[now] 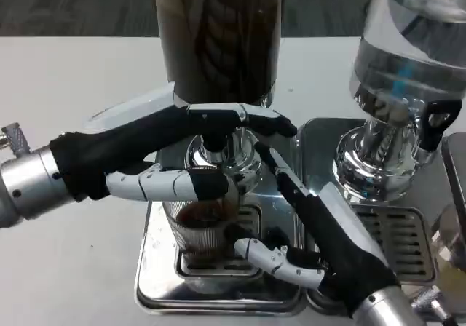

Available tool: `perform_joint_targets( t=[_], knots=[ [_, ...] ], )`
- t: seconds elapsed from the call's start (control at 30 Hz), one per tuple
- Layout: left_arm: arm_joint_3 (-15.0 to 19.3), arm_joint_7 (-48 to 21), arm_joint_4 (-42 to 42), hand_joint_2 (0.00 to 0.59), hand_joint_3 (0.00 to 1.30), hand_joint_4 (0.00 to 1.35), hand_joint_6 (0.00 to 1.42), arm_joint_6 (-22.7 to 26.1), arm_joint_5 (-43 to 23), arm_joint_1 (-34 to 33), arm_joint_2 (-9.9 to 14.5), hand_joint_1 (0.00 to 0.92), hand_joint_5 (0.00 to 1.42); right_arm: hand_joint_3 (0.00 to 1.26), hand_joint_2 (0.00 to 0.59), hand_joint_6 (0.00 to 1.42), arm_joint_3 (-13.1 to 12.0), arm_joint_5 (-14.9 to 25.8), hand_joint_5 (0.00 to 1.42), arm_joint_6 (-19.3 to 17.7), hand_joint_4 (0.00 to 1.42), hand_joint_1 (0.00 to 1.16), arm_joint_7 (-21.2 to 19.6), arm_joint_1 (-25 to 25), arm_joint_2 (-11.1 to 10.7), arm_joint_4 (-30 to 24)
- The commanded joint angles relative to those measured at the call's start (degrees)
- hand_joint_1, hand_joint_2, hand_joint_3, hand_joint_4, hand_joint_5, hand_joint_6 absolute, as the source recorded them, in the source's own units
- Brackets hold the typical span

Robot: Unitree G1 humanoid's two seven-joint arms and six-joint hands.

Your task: Grasp the cup under the faucet to collect the drink, then remove the cup.

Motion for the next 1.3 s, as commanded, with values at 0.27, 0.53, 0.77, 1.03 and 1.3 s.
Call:
perform_joint_targets(
  t=[0.27,0.53,0.77,1.03,1.3],
  knots=[
    [-0.2,-0.5,-0.3,0.128,0.25,0.16,0.12,0.2,0.6,0.9,1.2,0.000,0.18,0.00,0.242,0.05,1.4,0.4,0.00,-0.7,0.00,0.57,-0.9,-1.8,1.3,1.8],
    [0.5,0.3,-0.1,0.129,0.25,0.17,0.12,0.8,0.4,1.0,1.4,0.000,0.18,0.00,0.237,0.05,2.9,0.6,0.00,-0.5,0.00,0.57,-0.9,-3.3,2.1,3.0],
    [2.7,2.5,0.1,0.129,0.25,0.17,0.13,1.2,0.7,0.8,1.3,0.000,0.18,0.00,0.236,0.05,3.1,0.9,0.00,-0.5,0.00,0.56,-0.8,-3.9,1.9,3.3],
    [5.7,4.3,1.3,0.121,0.25,0.17,0.14,1.7,1.4,0.2,2.1,0.000,0.20,0.00,0.236,0.05,3.6,1.6,0.00,-0.3,0.00,0.56,-0.6,-4.8,2.1,4.2],
    [7.8,4.7,0.8,0.120,0.25,0.18,0.14,2.4,0.6,1.5,2.7,0.000,0.20,0.00,0.236,0.05,4.3,2.0,0.00,-0.6,0.00,0.56,-0.5,-5.6,2.2,4.9]
  ],
)
